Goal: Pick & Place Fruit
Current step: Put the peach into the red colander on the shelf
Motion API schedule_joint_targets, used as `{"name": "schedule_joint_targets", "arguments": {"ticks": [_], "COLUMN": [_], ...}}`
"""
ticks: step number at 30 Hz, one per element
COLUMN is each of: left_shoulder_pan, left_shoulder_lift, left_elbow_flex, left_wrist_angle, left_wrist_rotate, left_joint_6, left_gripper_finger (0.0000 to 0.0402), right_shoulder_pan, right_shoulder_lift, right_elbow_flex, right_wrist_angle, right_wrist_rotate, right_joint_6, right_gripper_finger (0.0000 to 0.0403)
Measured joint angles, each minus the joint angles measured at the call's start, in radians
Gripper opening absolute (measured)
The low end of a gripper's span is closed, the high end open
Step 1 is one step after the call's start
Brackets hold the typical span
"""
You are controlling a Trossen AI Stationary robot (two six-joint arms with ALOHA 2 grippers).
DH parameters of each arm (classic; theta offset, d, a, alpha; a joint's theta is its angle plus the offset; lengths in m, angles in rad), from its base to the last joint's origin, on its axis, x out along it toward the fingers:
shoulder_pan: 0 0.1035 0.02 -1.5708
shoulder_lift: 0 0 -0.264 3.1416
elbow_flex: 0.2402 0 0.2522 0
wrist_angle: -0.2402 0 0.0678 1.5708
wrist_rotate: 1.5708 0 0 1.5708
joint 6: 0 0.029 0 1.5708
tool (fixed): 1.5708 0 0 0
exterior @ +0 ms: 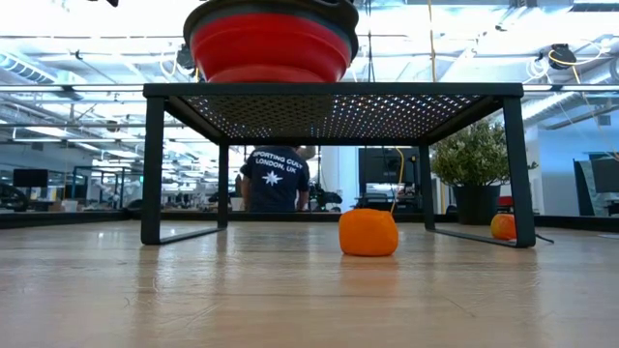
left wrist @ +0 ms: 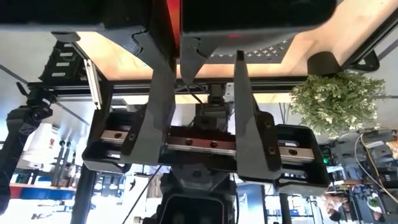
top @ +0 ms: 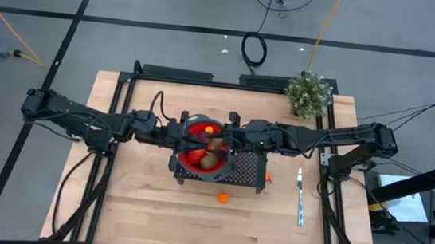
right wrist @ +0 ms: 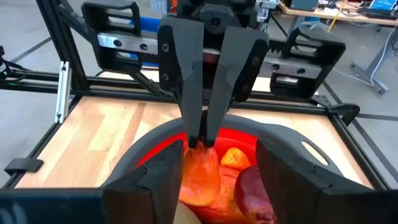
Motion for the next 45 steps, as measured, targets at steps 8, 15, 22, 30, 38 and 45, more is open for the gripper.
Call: {"name": "schedule_joint_targets", "arguments": {"ticks": [8, 15, 22, 30, 38, 45], "left_shoulder_pan": [0.001, 0.001, 0.001, 0.001, 0.000, -0.002], "left_shoulder_lift": [-0.017, -0.071, -0.116, -0.114, -0.114, -0.114], "left_elbow_flex": [0.000, 0.003, 0.002, 0.002, 0.002, 0.002], "left_wrist_angle": [-0.027, -0.100, -0.194, -0.257, -0.264, -0.265], "left_wrist_rotate": [-0.009, -0.051, -0.061, -0.061, -0.061, -0.061], "left_joint_6": [0.000, -0.001, -0.061, -0.163, -0.211, -0.231], "left_gripper_finger": [0.0000, 0.0000, 0.0000, 0.0000, 0.0000, 0.0000], "right_shoulder_pan": [0.002, 0.003, 0.014, 0.015, 0.016, 0.015], "right_shoulder_lift": [0.000, -0.014, -0.050, -0.096, -0.130, -0.142], "right_elbow_flex": [0.000, 0.000, 0.000, 0.000, 0.000, 0.000], "right_wrist_angle": [-0.081, -0.131, -0.146, -0.191, -0.209, -0.218], "right_wrist_rotate": [-0.001, -0.007, -0.053, -0.053, -0.057, -0.112], "right_joint_6": [0.060, 0.111, 0.117, 0.142, 0.122, 0.101], "right_gripper_finger": [0.0214, 0.0208, 0.0203, 0.0185, 0.0114, 0.0045]}}
